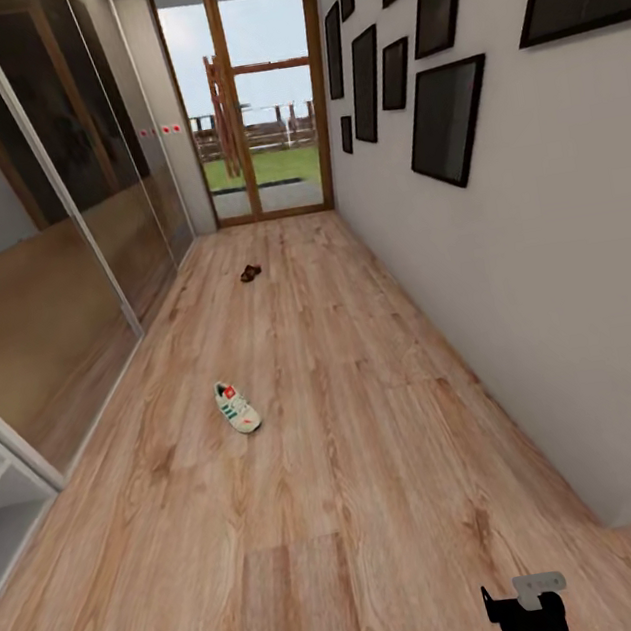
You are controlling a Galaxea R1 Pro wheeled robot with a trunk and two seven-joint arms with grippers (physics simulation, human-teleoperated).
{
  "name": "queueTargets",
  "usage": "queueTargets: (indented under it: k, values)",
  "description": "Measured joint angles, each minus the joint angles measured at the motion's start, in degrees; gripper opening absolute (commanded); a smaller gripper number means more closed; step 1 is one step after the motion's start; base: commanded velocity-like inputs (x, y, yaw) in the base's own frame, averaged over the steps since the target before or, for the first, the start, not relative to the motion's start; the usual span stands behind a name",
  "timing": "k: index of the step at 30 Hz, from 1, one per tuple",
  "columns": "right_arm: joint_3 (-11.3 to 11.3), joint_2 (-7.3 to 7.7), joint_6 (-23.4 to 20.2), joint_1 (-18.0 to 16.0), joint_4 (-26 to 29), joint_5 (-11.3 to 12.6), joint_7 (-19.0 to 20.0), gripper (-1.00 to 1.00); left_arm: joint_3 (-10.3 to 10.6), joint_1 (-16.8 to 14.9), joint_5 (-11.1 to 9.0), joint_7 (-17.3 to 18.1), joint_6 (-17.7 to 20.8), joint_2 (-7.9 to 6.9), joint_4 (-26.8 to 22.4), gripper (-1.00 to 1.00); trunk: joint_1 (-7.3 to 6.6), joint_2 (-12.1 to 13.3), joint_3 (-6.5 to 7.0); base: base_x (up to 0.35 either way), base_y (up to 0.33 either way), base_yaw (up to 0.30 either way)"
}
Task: Pick up the two gym shoes and the two sandals from the corridor floor and place them onto the hallstand (shoe rack) in the corridor, making sure they are on the rack and not on the floor. Arrange them so the two gym shoes are next to each other and the two sandals are next to each other.
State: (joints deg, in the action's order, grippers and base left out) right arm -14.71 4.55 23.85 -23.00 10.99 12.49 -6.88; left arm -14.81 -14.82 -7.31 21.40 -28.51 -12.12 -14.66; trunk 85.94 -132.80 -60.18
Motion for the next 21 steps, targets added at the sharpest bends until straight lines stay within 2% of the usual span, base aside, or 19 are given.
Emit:
queueTargets:
  k: [21]
  values:
    - [0.0,0.0,0.01,0.0,-0.01,0.0,-0.08,1.0,-0.03,0.01,0.0,0.0,0.0,0.0,0.0,1.0,0.0,0.0,0.0,0.306,-0.137,0.012]
